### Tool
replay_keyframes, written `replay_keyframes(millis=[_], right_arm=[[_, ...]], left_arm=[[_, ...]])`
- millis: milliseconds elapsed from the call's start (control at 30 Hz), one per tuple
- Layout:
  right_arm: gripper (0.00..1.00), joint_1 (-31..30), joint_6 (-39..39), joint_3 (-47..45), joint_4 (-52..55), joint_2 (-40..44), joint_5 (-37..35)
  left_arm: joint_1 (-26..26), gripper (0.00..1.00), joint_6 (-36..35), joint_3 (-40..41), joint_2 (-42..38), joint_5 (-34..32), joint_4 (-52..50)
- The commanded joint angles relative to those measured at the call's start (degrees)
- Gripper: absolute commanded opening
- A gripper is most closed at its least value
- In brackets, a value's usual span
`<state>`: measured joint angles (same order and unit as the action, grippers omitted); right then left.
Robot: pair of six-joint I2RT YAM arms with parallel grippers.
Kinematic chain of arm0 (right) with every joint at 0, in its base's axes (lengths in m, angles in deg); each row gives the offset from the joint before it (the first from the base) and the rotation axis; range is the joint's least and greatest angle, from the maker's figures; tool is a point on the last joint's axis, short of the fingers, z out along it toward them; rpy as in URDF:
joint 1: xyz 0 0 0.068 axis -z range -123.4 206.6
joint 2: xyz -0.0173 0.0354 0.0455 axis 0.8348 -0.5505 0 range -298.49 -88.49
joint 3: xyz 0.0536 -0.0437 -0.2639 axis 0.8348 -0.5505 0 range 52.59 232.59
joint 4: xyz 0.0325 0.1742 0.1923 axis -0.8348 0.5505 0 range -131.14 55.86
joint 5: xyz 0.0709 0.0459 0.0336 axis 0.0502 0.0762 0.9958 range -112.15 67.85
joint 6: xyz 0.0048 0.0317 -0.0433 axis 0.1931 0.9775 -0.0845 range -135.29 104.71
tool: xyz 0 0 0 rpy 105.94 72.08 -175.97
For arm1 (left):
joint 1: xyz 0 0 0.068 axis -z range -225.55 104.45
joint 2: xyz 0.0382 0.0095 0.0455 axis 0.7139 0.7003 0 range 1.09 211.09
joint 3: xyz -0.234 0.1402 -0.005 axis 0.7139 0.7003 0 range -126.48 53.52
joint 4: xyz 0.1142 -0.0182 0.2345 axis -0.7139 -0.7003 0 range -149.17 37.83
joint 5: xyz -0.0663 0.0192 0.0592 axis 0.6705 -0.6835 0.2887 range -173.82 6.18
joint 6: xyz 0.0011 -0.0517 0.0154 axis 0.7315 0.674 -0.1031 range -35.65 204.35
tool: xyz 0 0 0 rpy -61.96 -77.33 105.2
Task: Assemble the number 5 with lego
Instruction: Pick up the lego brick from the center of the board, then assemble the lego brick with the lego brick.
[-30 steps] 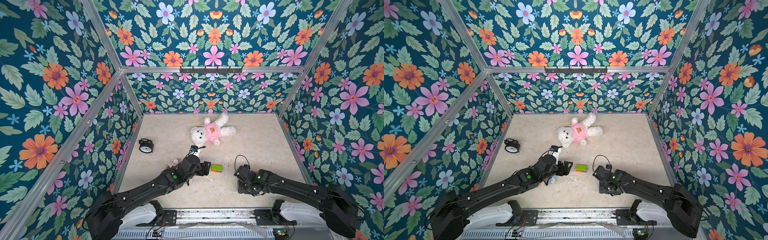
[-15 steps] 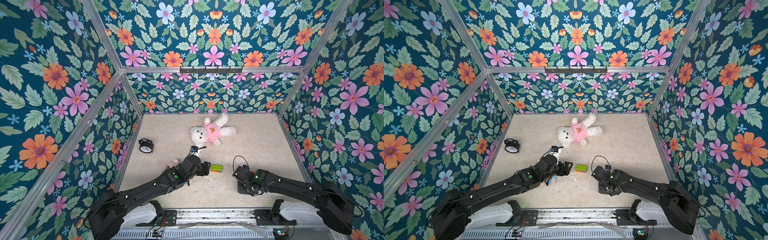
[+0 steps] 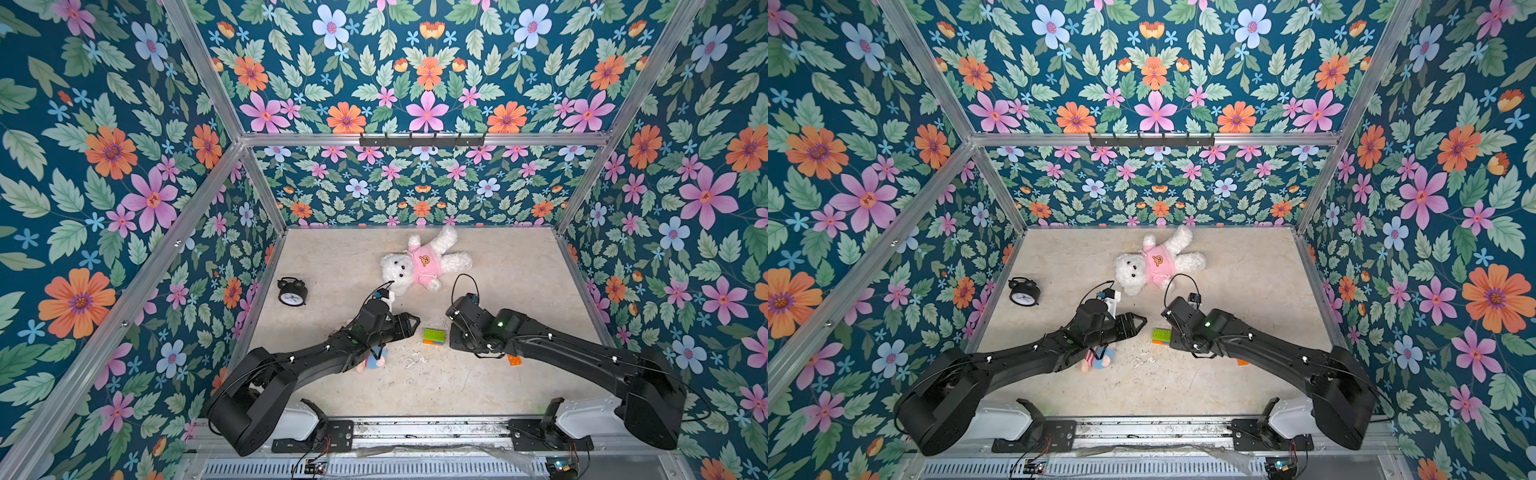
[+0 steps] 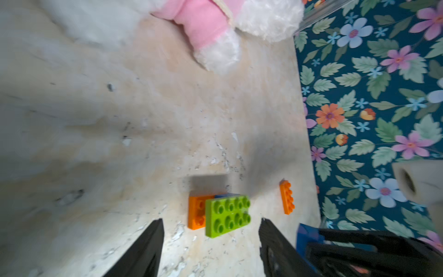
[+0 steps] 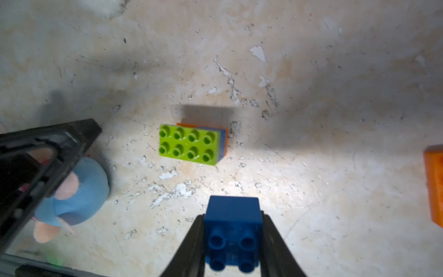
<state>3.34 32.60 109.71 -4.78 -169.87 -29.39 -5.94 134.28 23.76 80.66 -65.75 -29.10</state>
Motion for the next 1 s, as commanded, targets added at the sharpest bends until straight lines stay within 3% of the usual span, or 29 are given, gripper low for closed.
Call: replay_keyframes(millis=[0, 133, 400, 967], right_arm=[[0.27, 0.0, -0.4, 3.4, 1.0, -3.8, 0.9], [0.26, -0.1, 0.0, 6.9, 0.1, -8.3, 2.6], [0.26, -1.6, -0.8, 18.2, 6.1, -20.1, 0.2], [0.25, -2.6, 1.8, 21.5, 8.9, -24.0, -3.2]], left_arm=[[-1.0, 0.64, 4.3, 1.6, 1.5, 2.3, 7.1], [-2.8, 0.60, 6.7, 4.8, -0.4, -1.9, 8.0], [-3.0, 0.64, 1.4, 4.3, -10.2, -12.6, -5.1], [-3.3, 0.66, 0.3, 4.1, -11.4, -12.8, -6.3]])
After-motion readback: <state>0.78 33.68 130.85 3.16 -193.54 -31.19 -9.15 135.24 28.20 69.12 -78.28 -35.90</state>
